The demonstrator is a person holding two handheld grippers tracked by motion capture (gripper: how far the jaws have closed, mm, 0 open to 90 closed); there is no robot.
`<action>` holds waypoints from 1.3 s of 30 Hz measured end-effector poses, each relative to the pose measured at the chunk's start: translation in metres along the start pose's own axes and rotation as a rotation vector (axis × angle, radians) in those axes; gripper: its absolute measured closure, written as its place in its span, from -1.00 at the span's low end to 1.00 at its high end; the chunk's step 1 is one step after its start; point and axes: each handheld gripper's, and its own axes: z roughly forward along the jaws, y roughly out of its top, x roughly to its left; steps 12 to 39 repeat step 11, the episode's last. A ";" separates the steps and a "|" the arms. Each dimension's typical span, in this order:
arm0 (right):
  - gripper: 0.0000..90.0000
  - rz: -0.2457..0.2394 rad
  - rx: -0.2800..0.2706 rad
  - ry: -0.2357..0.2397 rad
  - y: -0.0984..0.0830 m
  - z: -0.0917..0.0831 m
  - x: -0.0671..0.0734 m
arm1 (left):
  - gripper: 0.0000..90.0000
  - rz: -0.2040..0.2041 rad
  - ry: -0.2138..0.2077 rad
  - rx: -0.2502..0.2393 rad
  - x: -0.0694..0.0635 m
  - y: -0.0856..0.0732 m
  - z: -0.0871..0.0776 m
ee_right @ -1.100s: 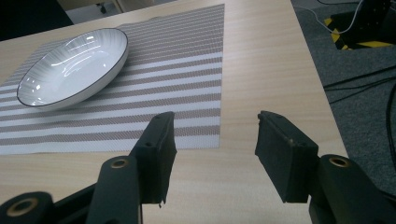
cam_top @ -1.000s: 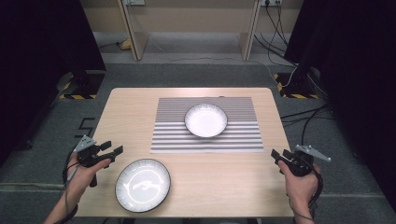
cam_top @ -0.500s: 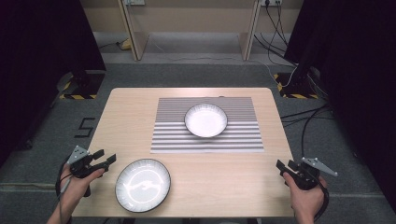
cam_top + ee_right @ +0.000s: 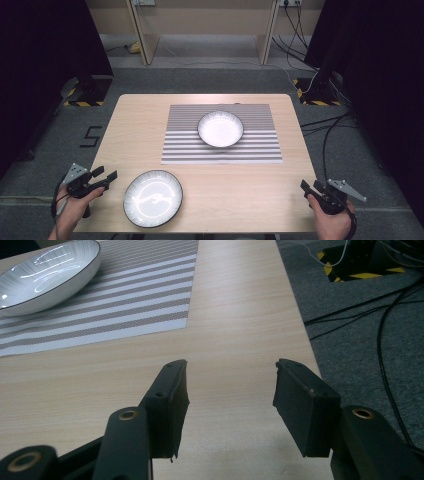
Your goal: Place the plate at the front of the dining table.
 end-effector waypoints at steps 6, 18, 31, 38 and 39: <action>0.05 0.082 -0.066 -0.002 -0.008 -0.006 -0.003 | -0.18 -0.048 0.007 -0.064 -0.009 -0.002 0.006; 0.05 0.087 -0.090 -0.019 -0.012 -0.007 -0.005 | -0.18 -0.051 0.026 -0.087 -0.012 -0.005 0.007; 0.05 0.087 -0.090 -0.019 -0.012 -0.007 -0.005 | -0.18 -0.051 0.026 -0.087 -0.012 -0.005 0.007; 0.05 0.087 -0.090 -0.019 -0.012 -0.007 -0.005 | -0.18 -0.051 0.026 -0.087 -0.012 -0.005 0.007; 0.05 0.087 -0.090 -0.019 -0.012 -0.007 -0.005 | -0.18 -0.051 0.026 -0.087 -0.012 -0.005 0.007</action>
